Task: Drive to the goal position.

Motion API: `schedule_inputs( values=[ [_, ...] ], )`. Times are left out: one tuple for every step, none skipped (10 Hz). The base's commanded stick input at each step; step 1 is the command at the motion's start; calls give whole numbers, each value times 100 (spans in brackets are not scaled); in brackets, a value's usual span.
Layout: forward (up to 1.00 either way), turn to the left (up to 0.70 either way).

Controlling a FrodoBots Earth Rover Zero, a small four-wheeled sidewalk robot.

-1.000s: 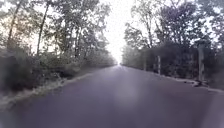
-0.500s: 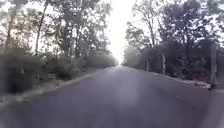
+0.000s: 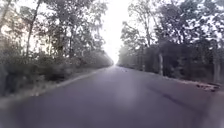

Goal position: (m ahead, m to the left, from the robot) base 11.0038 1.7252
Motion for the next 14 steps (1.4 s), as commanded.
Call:
schedule_inputs(
  values=[
    [100, 0],
    [100, 0],
    [100, 0],
    [100, 0],
    [100, 0],
    [100, 0],
    [100, 0],
    [100, 0],
    [100, 0],
    [100, 0],
    [100, 0],
    [100, 0],
    [100, 0],
    [100, 0]
  ],
)
